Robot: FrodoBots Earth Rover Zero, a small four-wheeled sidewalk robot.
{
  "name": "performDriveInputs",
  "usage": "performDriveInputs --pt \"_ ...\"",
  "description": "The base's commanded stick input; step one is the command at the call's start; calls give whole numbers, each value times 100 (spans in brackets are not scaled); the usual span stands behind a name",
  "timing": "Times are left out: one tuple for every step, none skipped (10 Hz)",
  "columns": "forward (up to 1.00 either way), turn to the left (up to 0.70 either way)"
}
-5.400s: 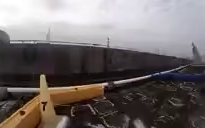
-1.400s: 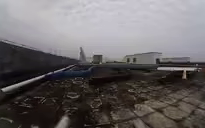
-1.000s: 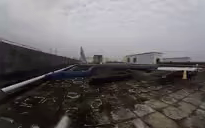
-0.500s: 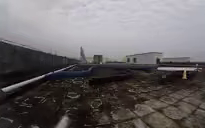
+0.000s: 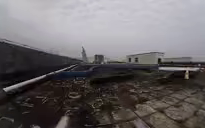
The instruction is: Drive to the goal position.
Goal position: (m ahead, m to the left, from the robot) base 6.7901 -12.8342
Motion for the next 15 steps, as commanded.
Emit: performDriveInputs --pt "0 0" --pt "0 0" --pt "0 44" --pt "0 67" --pt "0 70" --pt "0 59" --pt "0 33" --pt "0 0" --pt "0 0" --pt "0 0" --pt "0 0" --pt "0 10" --pt "0 50" --pt "0 70" --pt "0 70"
